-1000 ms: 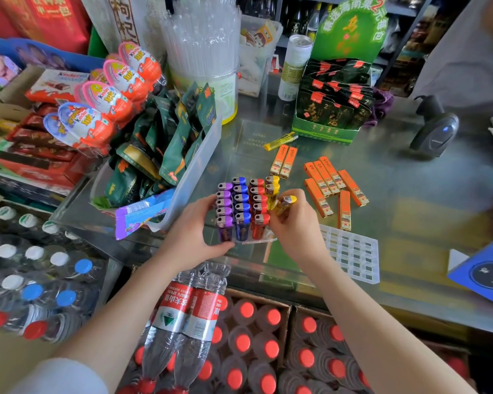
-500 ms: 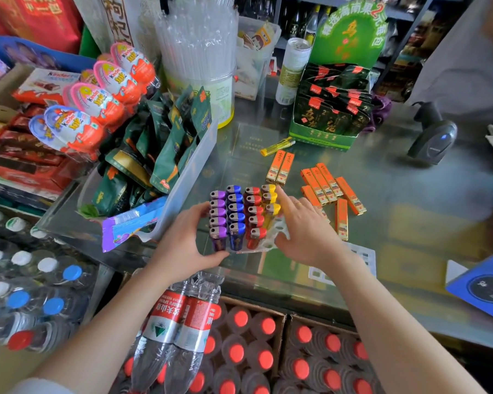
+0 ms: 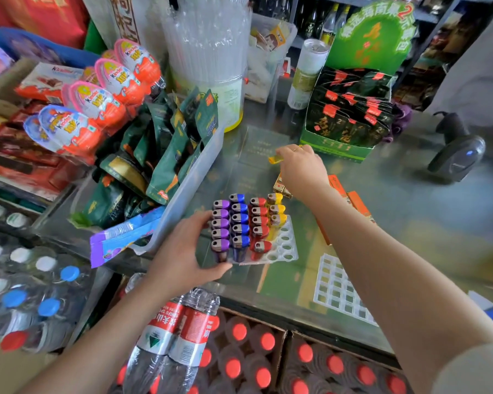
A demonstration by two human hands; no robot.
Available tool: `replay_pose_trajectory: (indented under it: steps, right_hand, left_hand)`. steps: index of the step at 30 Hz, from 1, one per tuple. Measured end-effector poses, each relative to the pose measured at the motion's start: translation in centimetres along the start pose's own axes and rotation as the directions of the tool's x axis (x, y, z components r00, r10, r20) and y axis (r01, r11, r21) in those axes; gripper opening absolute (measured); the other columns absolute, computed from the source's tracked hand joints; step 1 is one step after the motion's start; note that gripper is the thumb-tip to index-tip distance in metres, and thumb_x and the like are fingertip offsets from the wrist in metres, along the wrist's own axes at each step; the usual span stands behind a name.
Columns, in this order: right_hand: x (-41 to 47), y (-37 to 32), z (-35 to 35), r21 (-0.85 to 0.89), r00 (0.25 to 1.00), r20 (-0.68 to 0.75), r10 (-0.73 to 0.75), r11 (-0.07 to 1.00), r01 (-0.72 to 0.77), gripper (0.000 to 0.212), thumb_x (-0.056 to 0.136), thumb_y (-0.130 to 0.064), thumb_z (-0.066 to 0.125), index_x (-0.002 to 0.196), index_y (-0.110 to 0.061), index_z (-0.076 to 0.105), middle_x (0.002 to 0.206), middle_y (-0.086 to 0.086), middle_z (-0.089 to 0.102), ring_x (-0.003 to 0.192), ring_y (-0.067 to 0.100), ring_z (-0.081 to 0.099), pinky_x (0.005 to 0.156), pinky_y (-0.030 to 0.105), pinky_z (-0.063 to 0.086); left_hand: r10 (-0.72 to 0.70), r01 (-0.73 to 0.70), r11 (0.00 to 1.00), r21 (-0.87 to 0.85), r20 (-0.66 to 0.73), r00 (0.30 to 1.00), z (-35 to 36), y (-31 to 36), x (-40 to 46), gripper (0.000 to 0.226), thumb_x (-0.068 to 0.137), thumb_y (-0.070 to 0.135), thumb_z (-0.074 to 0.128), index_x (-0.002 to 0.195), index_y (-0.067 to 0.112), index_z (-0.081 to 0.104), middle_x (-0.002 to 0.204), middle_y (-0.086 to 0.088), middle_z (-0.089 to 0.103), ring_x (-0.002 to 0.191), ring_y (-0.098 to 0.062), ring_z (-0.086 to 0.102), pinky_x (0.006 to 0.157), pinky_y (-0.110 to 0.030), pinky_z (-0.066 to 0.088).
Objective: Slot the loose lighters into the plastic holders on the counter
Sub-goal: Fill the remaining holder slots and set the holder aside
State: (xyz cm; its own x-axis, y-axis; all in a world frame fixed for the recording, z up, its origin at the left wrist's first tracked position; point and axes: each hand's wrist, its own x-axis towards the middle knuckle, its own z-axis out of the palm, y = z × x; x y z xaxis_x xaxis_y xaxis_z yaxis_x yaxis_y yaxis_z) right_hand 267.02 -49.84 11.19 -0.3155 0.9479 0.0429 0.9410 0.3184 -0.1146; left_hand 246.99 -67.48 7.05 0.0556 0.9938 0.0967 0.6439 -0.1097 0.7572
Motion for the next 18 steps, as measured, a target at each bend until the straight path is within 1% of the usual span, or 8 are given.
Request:
replay_pose_trajectory:
  steps: [2, 4, 6, 8, 10, 12, 15, 18]
  right_hand:
    - [0.7, -0.1, 0.3, -0.027, 0.998, 0.053, 0.035, 0.999, -0.033, 0.035, 0.093, -0.011, 0.038, 0.127, -0.014, 0.045, 0.134, 0.008, 0.047, 0.119, 0.033, 0.039, 0.095, 0.041, 0.034]
    - [1.0, -0.4, 0.7, -0.074, 0.997, 0.074, 0.020, 0.997, -0.014, 0.031, 0.096, -0.022, 0.034, 0.123, -0.014, 0.047, 0.132, 0.009, 0.047, 0.120, 0.034, 0.038, 0.095, 0.042, 0.032]
    - [0.9, -0.7, 0.8, -0.081, 0.997, 0.060, -0.040, 0.996, 0.045, 0.032, 0.096, -0.030, 0.035, 0.117, -0.012, 0.050, 0.129, 0.009, 0.050, 0.120, 0.033, 0.041, 0.094, 0.042, 0.031]
    - [0.5, -1.1, 0.7, -0.047, 0.991, 0.032, -0.127, 0.991, 0.128, 0.029, 0.093, -0.034, 0.042, 0.108, -0.012, 0.054, 0.121, 0.009, 0.055, 0.114, 0.032, 0.046, 0.091, 0.042, 0.033]
    - [0.0, -1.4, 0.6, -0.053, 0.979, -0.001, -0.204, 0.978, 0.204, 0.021, 0.090, -0.028, 0.050, 0.101, -0.011, 0.057, 0.114, 0.010, 0.059, 0.106, 0.033, 0.050, 0.087, 0.040, 0.036]
    - [0.0, -1.5, 0.7, -0.038, 0.973, -0.038, -0.227, 0.973, 0.226, 0.014, 0.087, -0.010, 0.051, 0.100, -0.010, 0.056, 0.111, 0.011, 0.057, 0.100, 0.034, 0.052, 0.082, 0.038, 0.038]
    - [0.0, -1.9, 1.0, 0.095, 0.985, -0.021, -0.174, 0.980, 0.175, 0.046, 0.076, 0.016, 0.047, 0.115, -0.008, 0.047, 0.120, 0.015, 0.044, 0.096, 0.036, 0.052, 0.075, 0.039, 0.042]
    - [-0.2, -2.4, 0.8, 0.160, 0.992, 0.014, -0.129, 0.979, 0.125, 0.070, 0.074, 0.022, 0.044, 0.134, -0.012, 0.031, 0.131, 0.018, 0.040, 0.106, 0.038, 0.051, 0.082, 0.041, 0.045]
  left_hand:
    - [-0.020, 0.020, 1.000, 0.009, 0.009, 1.000, 0.0, -0.1, 0.1, 0.062, 0.057, 0.039, 0.080, 0.112, 0.031, 0.052, 0.102, 0.014, 0.061, 0.100, -0.006, 0.058, 0.081, -0.036, 0.050]
    - [-0.027, 0.027, 1.000, 0.007, 0.018, 0.999, 0.1, -0.2, 0.2, 0.060, 0.057, 0.040, 0.079, 0.110, 0.030, 0.052, 0.101, 0.014, 0.062, 0.099, -0.006, 0.058, 0.080, -0.036, 0.050]
    - [-0.026, 0.026, 1.000, 0.007, 0.027, 0.999, 0.1, -0.3, 0.2, 0.059, 0.057, 0.040, 0.079, 0.109, 0.030, 0.053, 0.101, 0.014, 0.062, 0.098, -0.007, 0.059, 0.078, -0.037, 0.051]
    - [-0.026, 0.026, 1.000, 0.010, 0.020, 0.999, 0.2, -0.4, 0.1, 0.060, 0.057, 0.040, 0.079, 0.109, 0.030, 0.052, 0.100, 0.014, 0.061, 0.097, -0.006, 0.059, 0.078, -0.036, 0.051]
    - [-0.032, 0.031, 0.999, 0.013, 0.012, 0.999, 0.2, -0.3, 0.1, 0.060, 0.057, 0.040, 0.079, 0.110, 0.030, 0.052, 0.100, 0.014, 0.061, 0.097, -0.007, 0.058, 0.078, -0.036, 0.051]
    - [-0.031, 0.031, 0.999, 0.015, 0.013, 0.999, 0.2, -0.3, 0.1, 0.060, 0.057, 0.041, 0.079, 0.110, 0.030, 0.052, 0.099, 0.013, 0.061, 0.097, -0.007, 0.058, 0.078, -0.037, 0.050]
    - [-0.032, 0.031, 0.999, 0.020, 0.019, 0.999, 0.2, -0.3, 0.1, 0.059, 0.058, 0.041, 0.078, 0.110, 0.030, 0.052, 0.100, 0.013, 0.061, 0.097, -0.006, 0.059, 0.078, -0.036, 0.051]
    - [-0.026, 0.026, 1.000, 0.018, 0.022, 0.999, 0.2, -0.2, 0.1, 0.059, 0.058, 0.041, 0.077, 0.111, 0.031, 0.052, 0.100, 0.014, 0.062, 0.098, -0.006, 0.058, 0.079, -0.035, 0.051]
